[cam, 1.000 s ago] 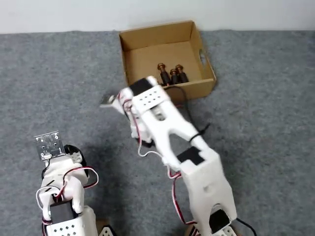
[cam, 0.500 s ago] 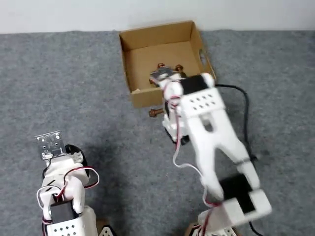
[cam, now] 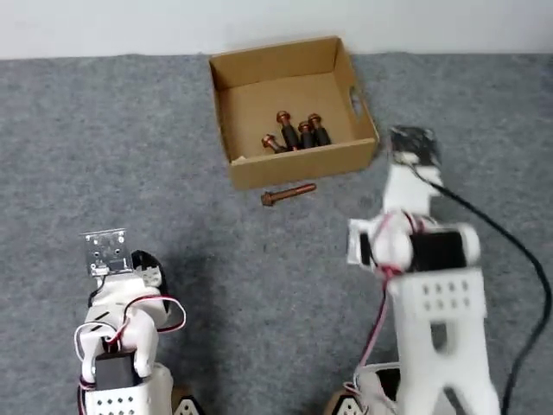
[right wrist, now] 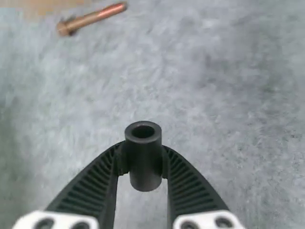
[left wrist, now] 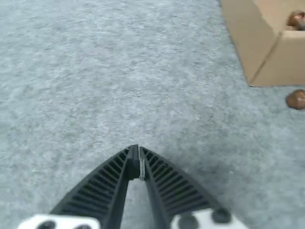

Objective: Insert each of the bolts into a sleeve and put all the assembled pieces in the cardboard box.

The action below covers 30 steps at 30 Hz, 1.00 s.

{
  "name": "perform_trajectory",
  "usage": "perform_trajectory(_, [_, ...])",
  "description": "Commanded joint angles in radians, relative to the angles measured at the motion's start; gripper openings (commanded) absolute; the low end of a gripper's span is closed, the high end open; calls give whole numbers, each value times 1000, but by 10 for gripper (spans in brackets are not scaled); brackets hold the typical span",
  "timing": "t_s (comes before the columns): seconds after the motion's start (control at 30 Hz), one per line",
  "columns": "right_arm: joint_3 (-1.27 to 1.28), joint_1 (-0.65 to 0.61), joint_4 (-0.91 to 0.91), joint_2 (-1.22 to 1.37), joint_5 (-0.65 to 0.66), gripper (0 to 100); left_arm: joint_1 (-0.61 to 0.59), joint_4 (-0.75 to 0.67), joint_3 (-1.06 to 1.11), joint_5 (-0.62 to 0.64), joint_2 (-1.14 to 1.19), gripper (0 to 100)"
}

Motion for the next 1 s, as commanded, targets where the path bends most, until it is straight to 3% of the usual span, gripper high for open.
perform_trajectory(0.0, [164,87,-82,-220,-11,9,11,14,-4,-8,0,8])
perform_trajectory(0.33, [540,196,-2,-786,-3,9,83,34,-4,-9,0,8])
perform_trajectory(0.47, [586,245,-24,-963,-2,9,126,35,-5,-140,-2,8])
perform_trajectory(0.8, [603,288,-31,-1006,-2,8,295,-52,-131,-293,6,9])
perform_trajectory(0.97, [605,288,-31,-1010,-2,8,316,-66,-234,-364,164,9])
